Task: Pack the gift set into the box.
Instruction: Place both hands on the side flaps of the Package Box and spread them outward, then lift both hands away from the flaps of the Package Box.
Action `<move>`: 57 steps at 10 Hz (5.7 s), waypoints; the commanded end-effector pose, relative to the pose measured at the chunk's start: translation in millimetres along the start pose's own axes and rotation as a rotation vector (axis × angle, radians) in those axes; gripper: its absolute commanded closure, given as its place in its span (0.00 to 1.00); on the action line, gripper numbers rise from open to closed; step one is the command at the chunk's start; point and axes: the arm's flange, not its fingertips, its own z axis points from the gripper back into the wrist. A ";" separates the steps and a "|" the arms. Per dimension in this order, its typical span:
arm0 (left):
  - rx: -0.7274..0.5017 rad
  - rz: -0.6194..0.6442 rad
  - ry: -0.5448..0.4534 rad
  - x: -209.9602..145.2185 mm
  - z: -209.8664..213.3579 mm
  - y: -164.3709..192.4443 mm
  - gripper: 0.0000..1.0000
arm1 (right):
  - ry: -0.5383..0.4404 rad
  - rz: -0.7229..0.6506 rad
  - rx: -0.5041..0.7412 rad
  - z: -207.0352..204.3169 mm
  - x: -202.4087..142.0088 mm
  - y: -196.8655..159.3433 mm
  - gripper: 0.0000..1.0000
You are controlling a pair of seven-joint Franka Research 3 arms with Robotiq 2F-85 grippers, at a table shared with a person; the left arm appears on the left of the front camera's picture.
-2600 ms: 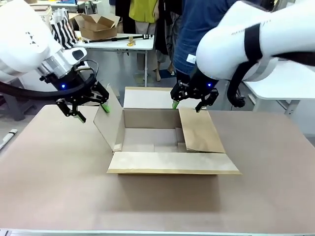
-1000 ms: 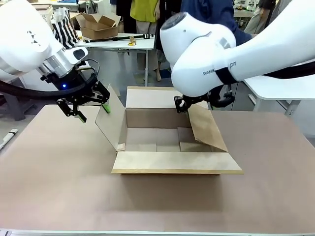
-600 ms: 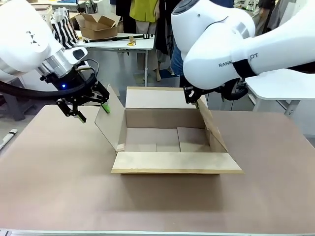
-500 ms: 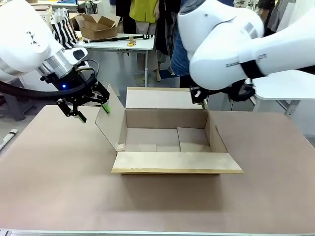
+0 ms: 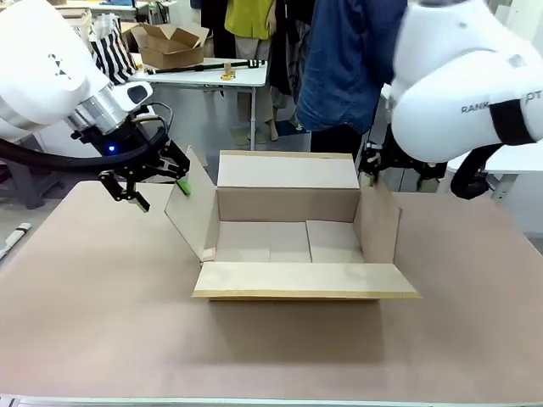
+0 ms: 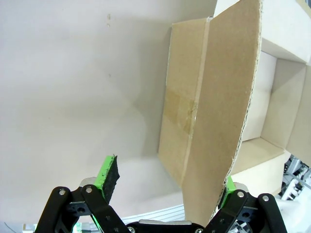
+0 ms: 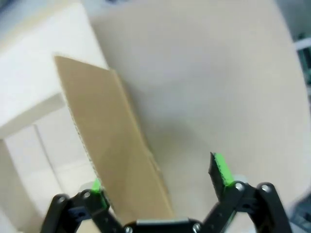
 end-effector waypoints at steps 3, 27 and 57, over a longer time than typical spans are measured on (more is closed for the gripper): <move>0.015 -0.007 0.000 0.2 1.2 1.5 0.00 | 0.055 -0.015 0.314 -33.3 4.7 -66.8 0.00; 0.015 -0.007 0.000 0.2 1.2 1.5 0.00 | 0.065 -0.083 0.386 -47.0 11.0 -88.4 0.00; 0.015 -0.007 0.000 0.2 1.2 1.5 0.00 | 0.065 -0.083 0.386 -47.0 11.0 -88.4 0.00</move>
